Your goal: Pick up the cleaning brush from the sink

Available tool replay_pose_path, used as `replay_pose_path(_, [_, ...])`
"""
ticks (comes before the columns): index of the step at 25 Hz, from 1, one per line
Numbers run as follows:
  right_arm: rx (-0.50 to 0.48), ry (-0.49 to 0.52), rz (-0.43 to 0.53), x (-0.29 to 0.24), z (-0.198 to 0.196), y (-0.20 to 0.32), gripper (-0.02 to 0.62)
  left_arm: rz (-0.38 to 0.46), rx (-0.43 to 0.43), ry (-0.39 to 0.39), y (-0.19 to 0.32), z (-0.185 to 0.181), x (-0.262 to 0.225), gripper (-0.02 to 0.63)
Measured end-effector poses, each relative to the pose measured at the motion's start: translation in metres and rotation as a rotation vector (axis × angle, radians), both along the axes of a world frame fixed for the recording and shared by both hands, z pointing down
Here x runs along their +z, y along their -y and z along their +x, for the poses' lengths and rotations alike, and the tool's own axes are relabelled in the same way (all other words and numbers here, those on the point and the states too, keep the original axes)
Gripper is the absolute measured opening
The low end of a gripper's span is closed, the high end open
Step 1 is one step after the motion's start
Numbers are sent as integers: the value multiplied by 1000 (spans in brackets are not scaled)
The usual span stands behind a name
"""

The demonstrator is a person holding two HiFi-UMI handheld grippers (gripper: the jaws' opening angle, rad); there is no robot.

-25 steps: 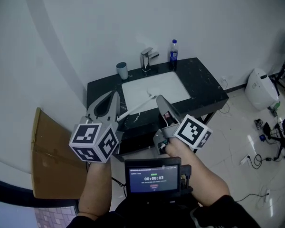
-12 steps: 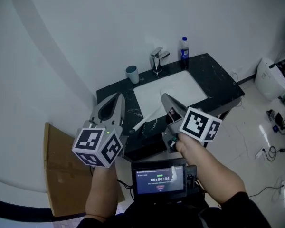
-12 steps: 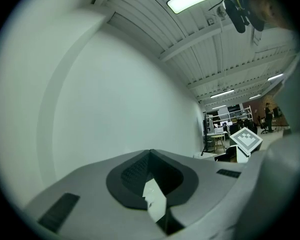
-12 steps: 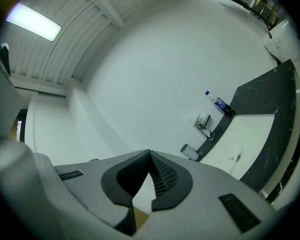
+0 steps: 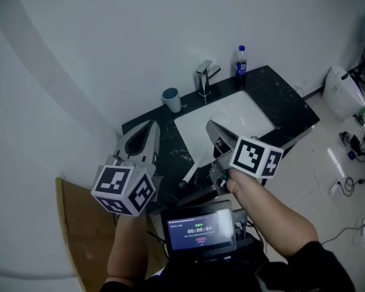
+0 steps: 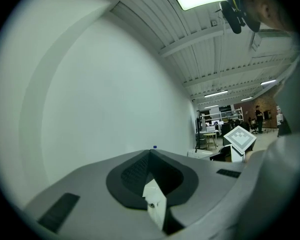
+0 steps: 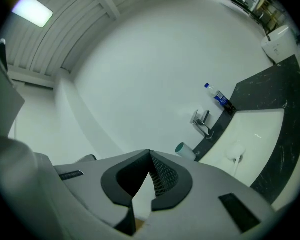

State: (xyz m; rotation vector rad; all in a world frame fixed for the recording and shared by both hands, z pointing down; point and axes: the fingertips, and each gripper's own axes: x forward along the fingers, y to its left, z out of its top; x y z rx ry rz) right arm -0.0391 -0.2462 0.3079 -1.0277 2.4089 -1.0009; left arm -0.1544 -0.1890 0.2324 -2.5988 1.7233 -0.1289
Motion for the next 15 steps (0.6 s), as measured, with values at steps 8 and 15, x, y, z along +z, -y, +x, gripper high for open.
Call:
replay_pose_path(8, [213,-96,-47,22,-38,39,3,-28,174,43,45,-71,17,2])
replay_pose_path(15, [262,-241,-161,92,-33,81,3,-88,264,80,82,-71,47,2])
